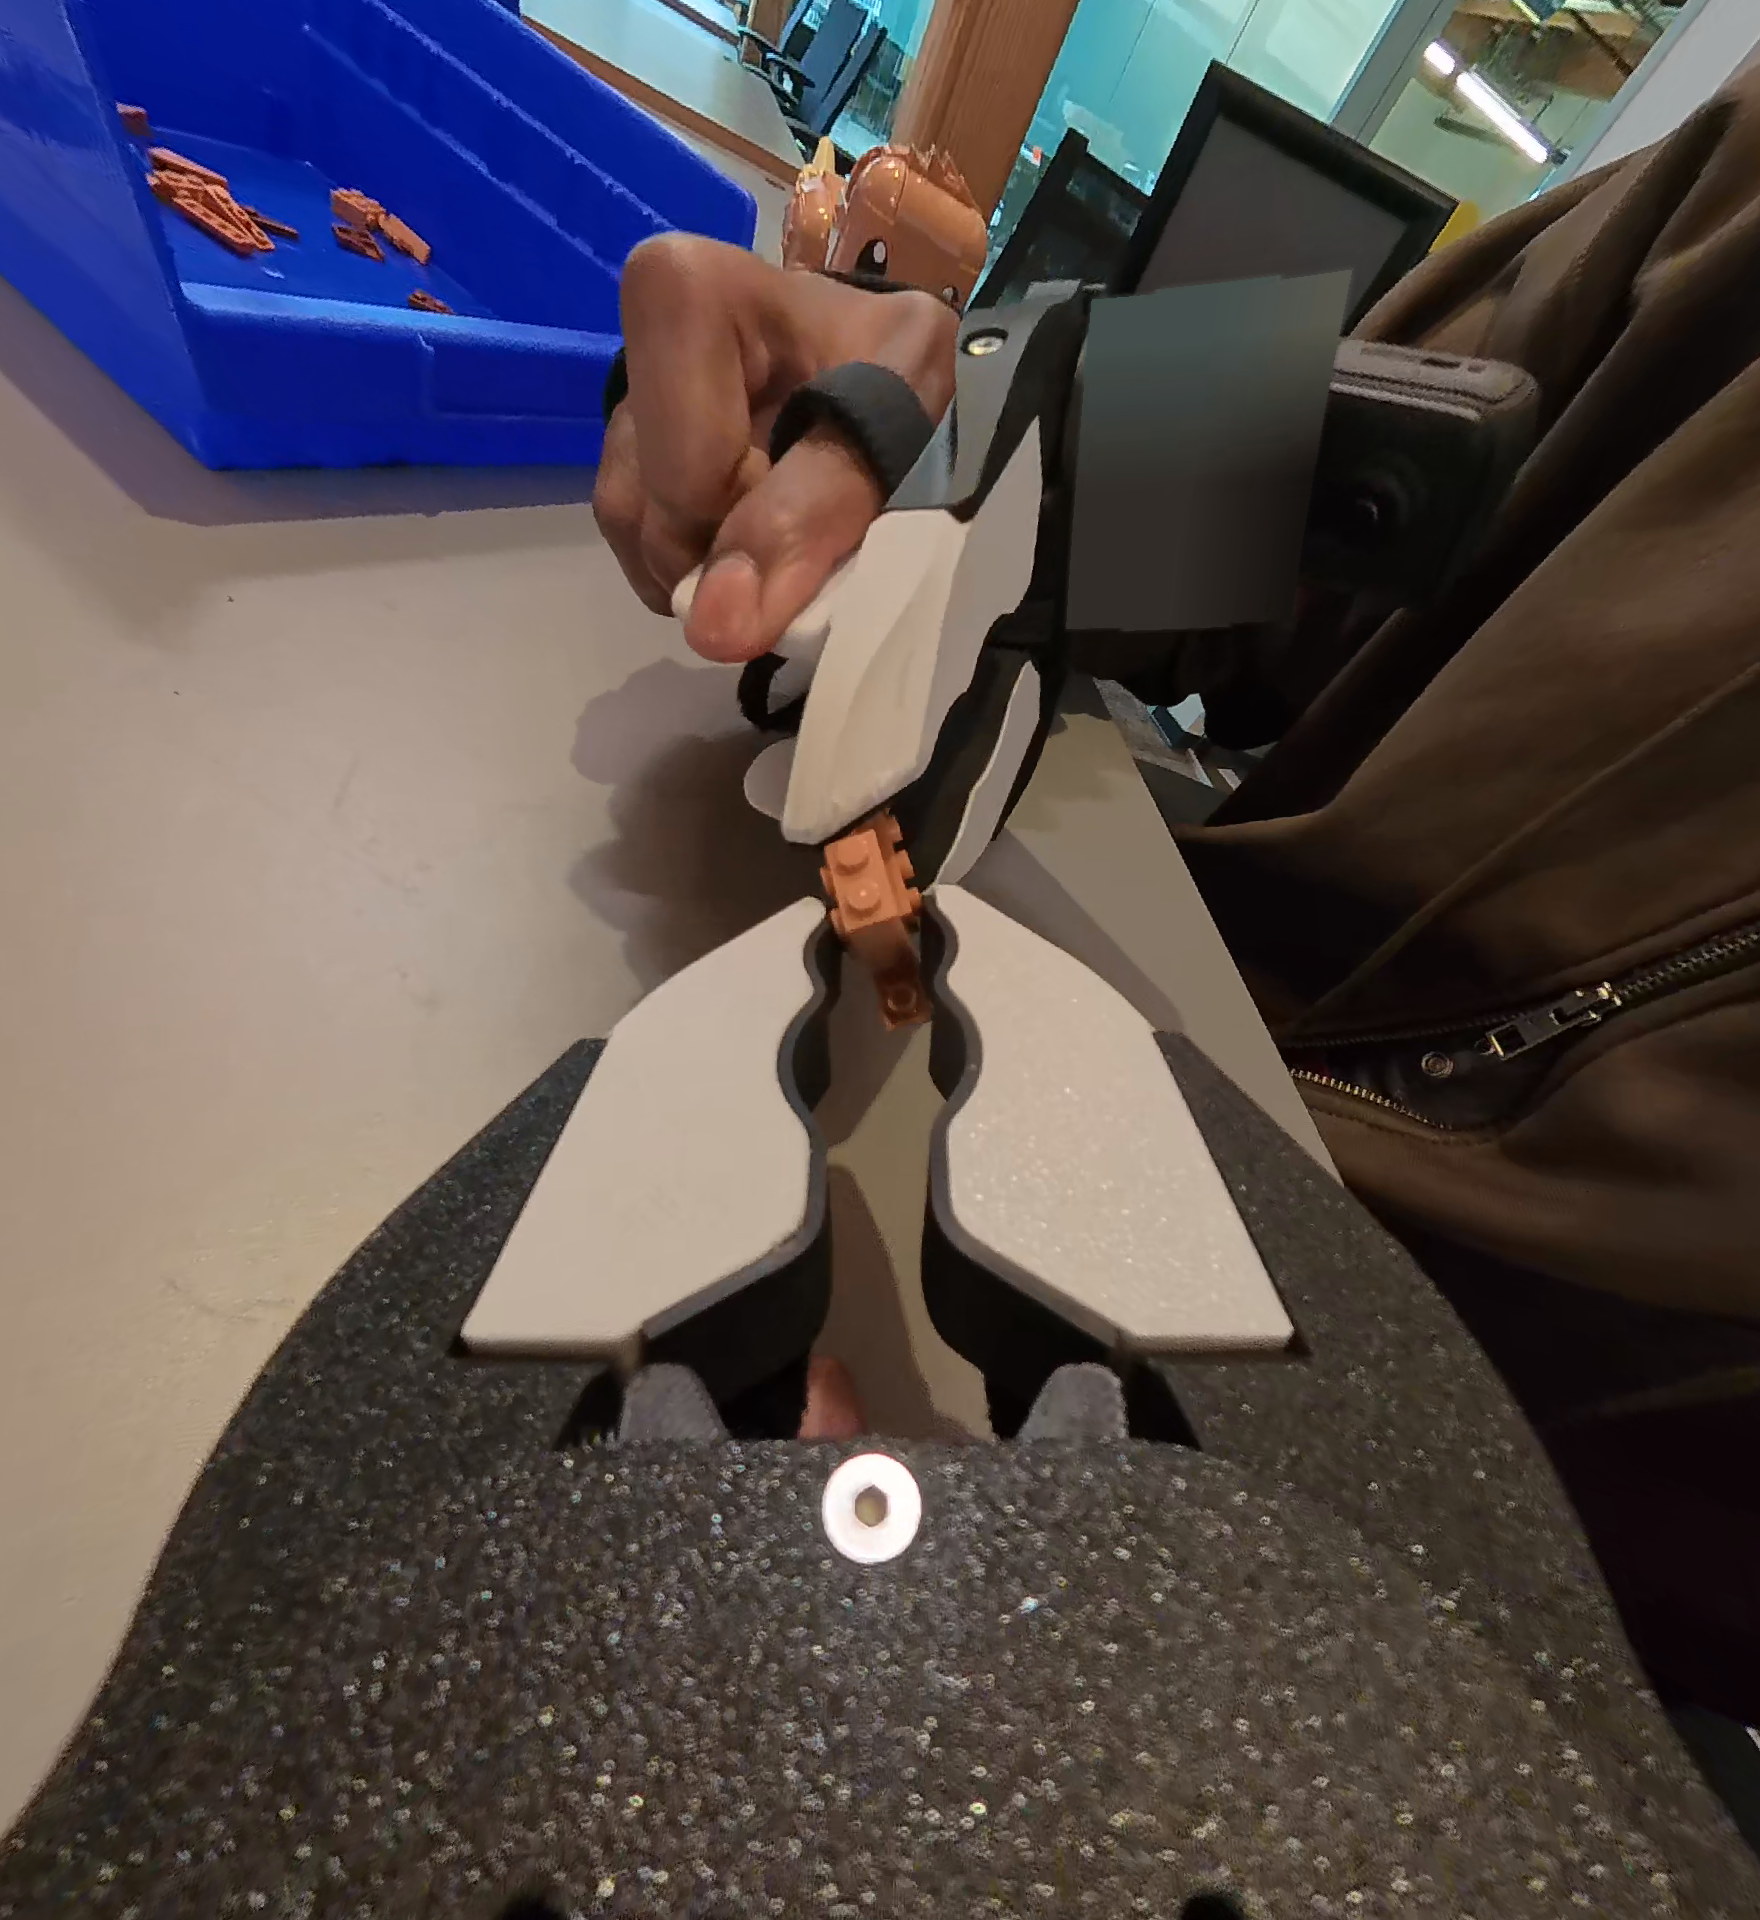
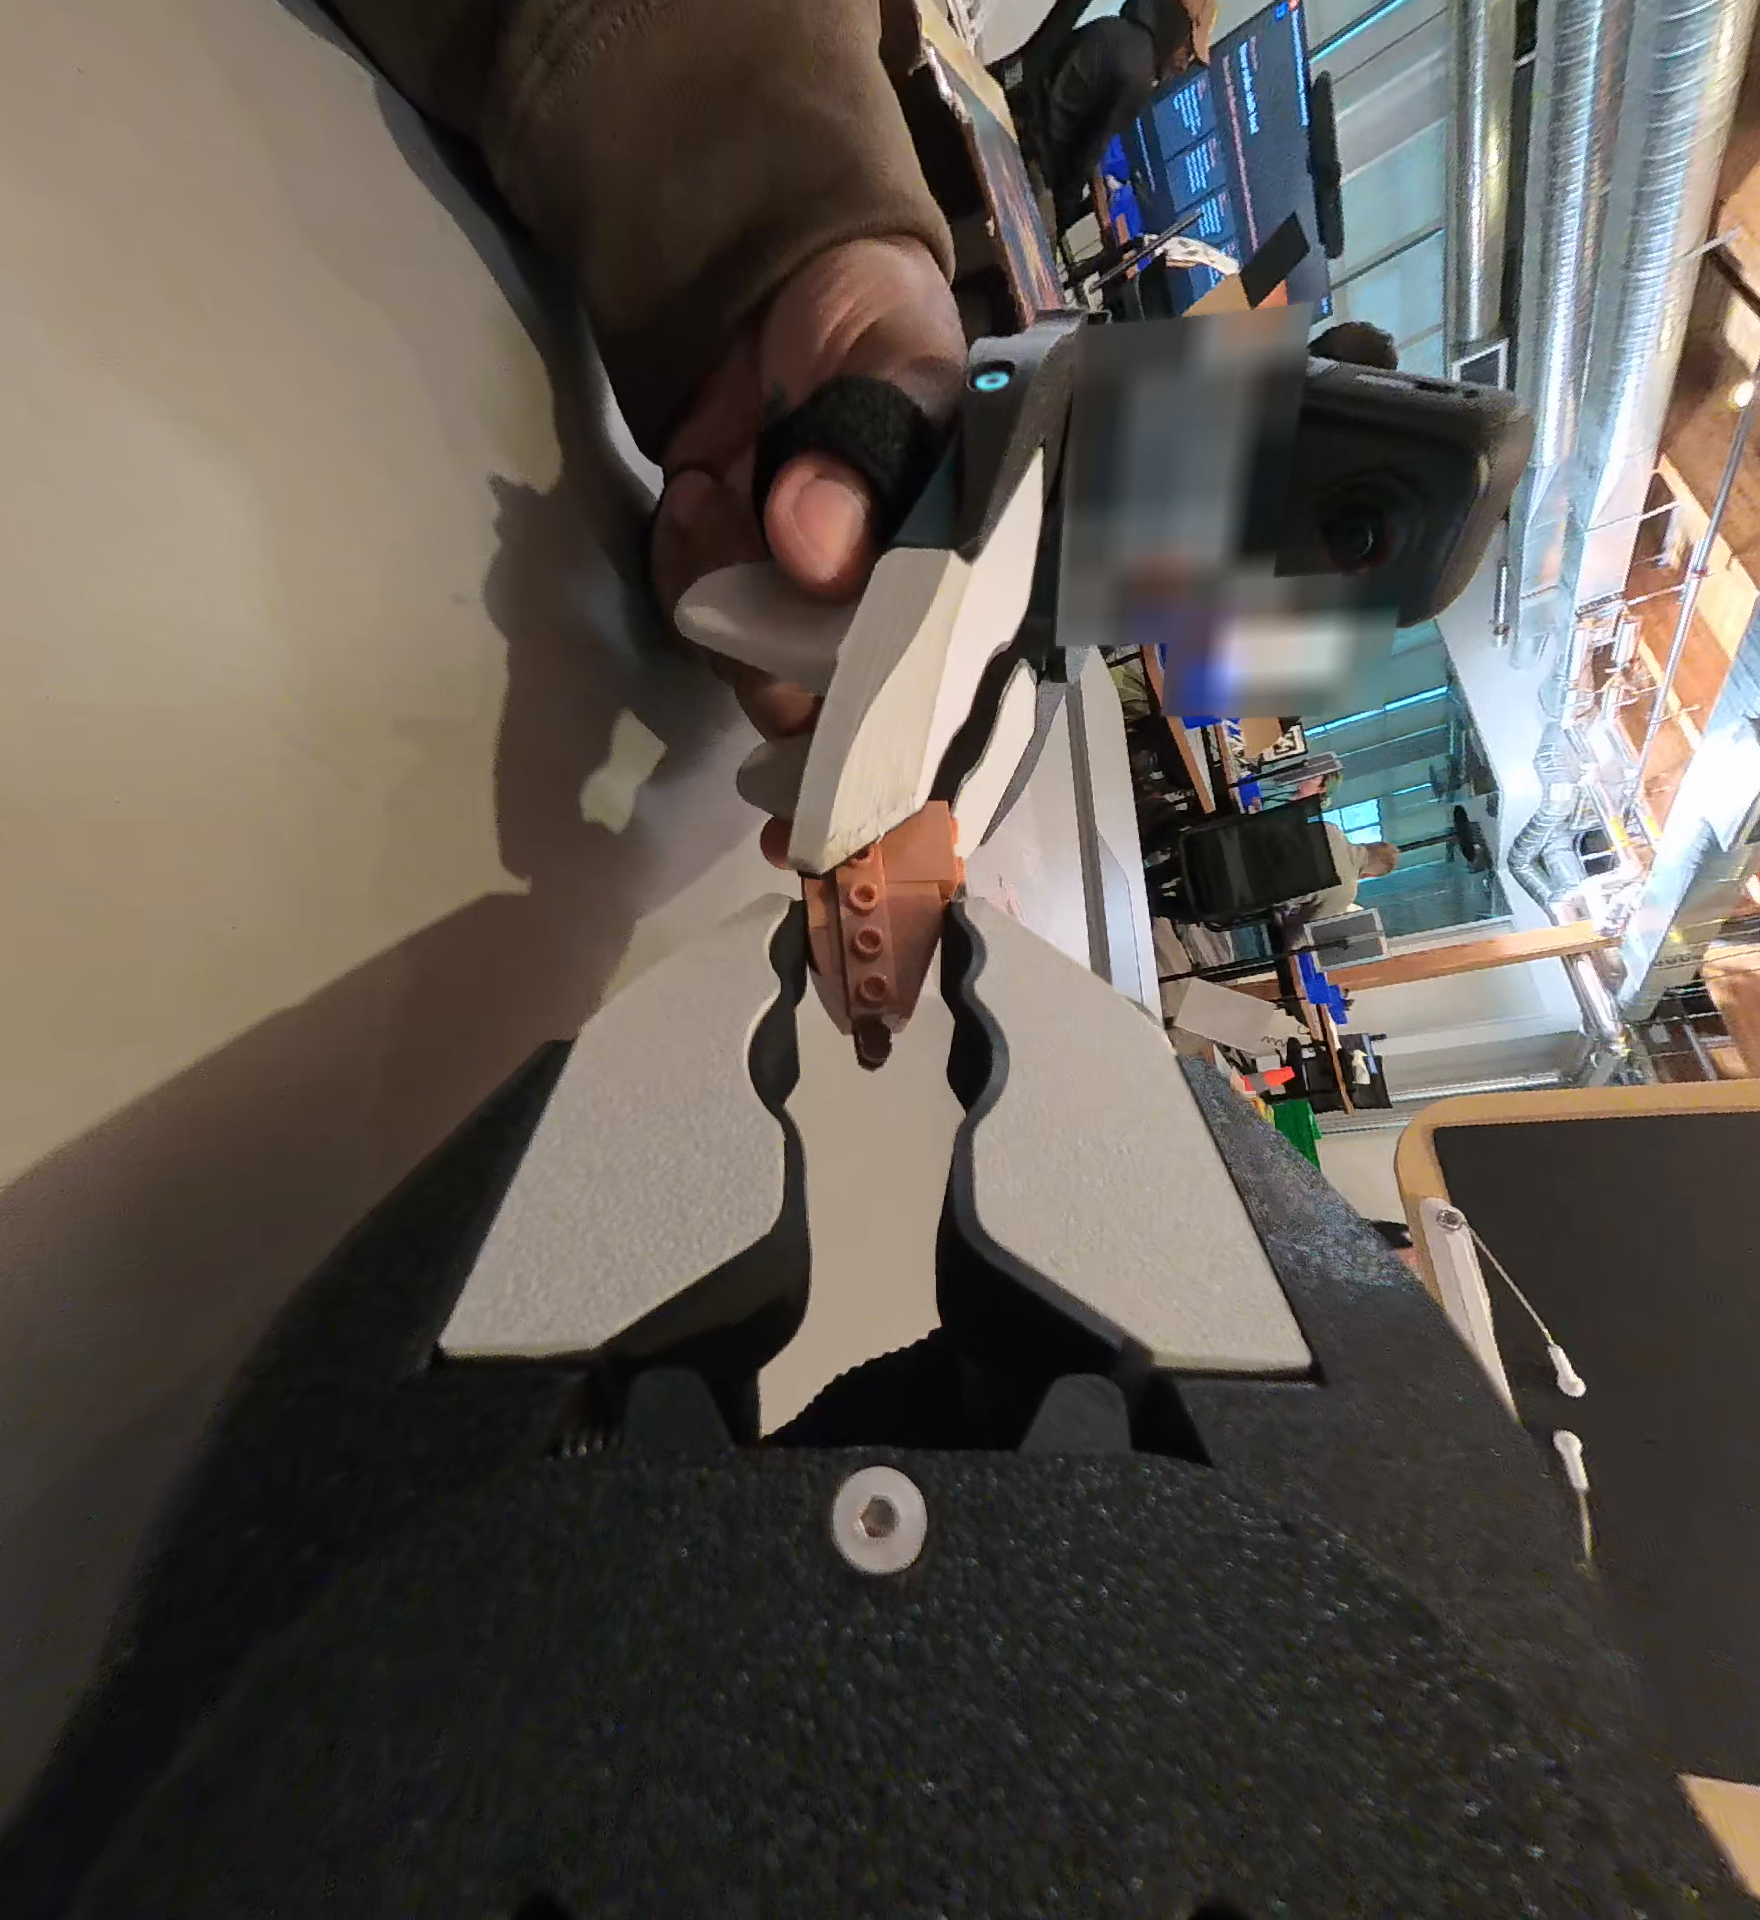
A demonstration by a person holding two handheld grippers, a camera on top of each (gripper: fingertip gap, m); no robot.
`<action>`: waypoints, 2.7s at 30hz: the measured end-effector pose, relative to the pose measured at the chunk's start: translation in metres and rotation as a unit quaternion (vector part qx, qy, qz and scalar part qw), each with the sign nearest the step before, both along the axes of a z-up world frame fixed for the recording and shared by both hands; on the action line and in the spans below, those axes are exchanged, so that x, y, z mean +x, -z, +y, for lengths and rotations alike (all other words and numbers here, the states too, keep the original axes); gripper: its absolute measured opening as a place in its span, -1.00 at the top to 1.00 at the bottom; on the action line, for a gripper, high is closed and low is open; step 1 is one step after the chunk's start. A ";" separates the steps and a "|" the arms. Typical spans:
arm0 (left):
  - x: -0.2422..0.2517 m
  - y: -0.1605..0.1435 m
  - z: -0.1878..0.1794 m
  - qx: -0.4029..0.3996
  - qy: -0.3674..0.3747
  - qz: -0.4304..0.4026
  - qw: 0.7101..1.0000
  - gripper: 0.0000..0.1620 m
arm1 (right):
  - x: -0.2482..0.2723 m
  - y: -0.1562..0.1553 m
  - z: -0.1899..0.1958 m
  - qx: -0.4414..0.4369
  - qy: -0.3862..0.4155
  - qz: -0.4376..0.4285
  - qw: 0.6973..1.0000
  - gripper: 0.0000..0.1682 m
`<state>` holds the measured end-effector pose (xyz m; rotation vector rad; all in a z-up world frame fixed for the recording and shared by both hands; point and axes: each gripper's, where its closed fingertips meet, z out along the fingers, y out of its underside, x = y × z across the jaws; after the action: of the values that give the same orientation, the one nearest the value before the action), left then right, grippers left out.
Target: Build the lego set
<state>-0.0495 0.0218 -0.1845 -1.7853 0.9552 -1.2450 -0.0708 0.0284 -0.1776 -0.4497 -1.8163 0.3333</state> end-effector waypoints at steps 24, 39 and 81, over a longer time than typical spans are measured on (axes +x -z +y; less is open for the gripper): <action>-0.001 -0.003 -0.006 0.143 0.012 0.039 0.989 0.82 | 0.002 -0.004 -0.007 -0.011 -0.011 0.033 0.999 0.62; 0.003 0.002 -0.016 0.122 0.051 0.044 0.990 0.82 | 0.003 0.001 -0.016 0.019 -0.036 0.030 0.999 0.73; 0.010 0.009 -0.025 0.115 0.078 0.067 0.988 0.82 | -0.003 0.009 -0.032 0.047 -0.082 0.032 0.995 0.64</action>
<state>-0.0395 -0.0029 -0.1939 -1.6523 1.2818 -1.0691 -0.0733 -0.0033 -0.1861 -0.2218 -1.8015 0.3697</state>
